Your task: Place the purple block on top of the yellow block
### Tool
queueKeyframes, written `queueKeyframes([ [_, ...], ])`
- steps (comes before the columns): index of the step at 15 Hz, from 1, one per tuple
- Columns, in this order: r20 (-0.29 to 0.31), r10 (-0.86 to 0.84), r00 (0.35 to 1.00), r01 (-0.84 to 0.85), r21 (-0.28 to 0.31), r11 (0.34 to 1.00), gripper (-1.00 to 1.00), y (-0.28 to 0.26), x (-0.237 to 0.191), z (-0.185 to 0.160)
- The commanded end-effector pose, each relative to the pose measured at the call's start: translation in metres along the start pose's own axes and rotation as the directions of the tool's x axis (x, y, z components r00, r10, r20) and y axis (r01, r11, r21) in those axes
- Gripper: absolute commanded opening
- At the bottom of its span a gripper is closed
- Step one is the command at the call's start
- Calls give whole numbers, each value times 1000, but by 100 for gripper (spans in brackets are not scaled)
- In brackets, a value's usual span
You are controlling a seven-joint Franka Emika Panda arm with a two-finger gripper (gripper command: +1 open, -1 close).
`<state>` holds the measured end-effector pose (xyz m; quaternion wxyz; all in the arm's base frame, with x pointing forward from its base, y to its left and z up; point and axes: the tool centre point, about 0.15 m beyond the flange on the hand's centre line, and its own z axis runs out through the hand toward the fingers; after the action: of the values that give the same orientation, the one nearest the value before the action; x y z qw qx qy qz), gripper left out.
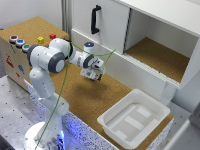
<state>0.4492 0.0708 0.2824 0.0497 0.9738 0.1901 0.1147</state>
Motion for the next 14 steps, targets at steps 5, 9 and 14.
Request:
queueKeyframes([
  [5,1,-510,860,498,217,840,-100,-109,7,-221],
  [9,-18,-685,729,652,324,686,-100,-174,40,-268],
  [14,-87,-790,607,766,331,552,-100,-252,59,-291],
])
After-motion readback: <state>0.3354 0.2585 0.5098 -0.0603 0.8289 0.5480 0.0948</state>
